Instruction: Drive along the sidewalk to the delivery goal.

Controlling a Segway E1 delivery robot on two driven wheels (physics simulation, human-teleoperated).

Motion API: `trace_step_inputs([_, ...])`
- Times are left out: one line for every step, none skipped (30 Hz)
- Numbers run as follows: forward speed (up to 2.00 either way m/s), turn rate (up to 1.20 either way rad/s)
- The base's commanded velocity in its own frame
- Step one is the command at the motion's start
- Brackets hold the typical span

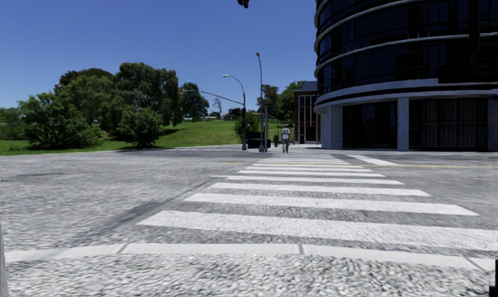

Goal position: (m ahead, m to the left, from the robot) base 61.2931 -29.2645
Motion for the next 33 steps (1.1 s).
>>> trace_step_inputs([2.0, -0.58])
trace_step_inputs([2.0, -0.58])
trace_step_inputs([2.0, -0.58])
trace_step_inputs([2.0, -0.58])
trace_step_inputs([2.0, -0.58])
trace_step_inputs([2.0, -0.58])
trace_step_inputs([2.0, -0.58])
trace_step_inputs([2.0, -0.58])
trace_step_inputs([2.0, -0.58])
trace_step_inputs([2.0, -0.58])
trace_step_inputs([2.0, -0.53])
trace_step_inputs([2.0, -0.44])
trace_step_inputs([2.0, -0.33])
trace_step_inputs([2.0, -0.1])
trace_step_inputs([2.0, -0.1])
trace_step_inputs([2.0, 0.0])
trace_step_inputs([2.0, 0.0])
trace_step_inputs([2.0, 0.0])
trace_step_inputs([1.97, 0.0])
trace_step_inputs([1.97, 0.0])
trace_step_inputs([1.8, 0.0])
trace_step_inputs([1.67, 0.0])
trace_step_inputs([1.63, 0.0])
trace_step_inputs([1.63, 0.0])
trace_step_inputs([1.62, 0.0])
trace_step_inputs([1.61, 0.0])
trace_step_inputs([1.61, 0.0])
trace_step_inputs([1.61, 0.0])
trace_step_inputs([1.61, 0.0])
trace_step_inputs([1.61, 0.0])
trace_step_inputs([1.61, 0.0])
trace_step_inputs([1.61, 0.0])
trace_step_inputs([1.61, 0.0])
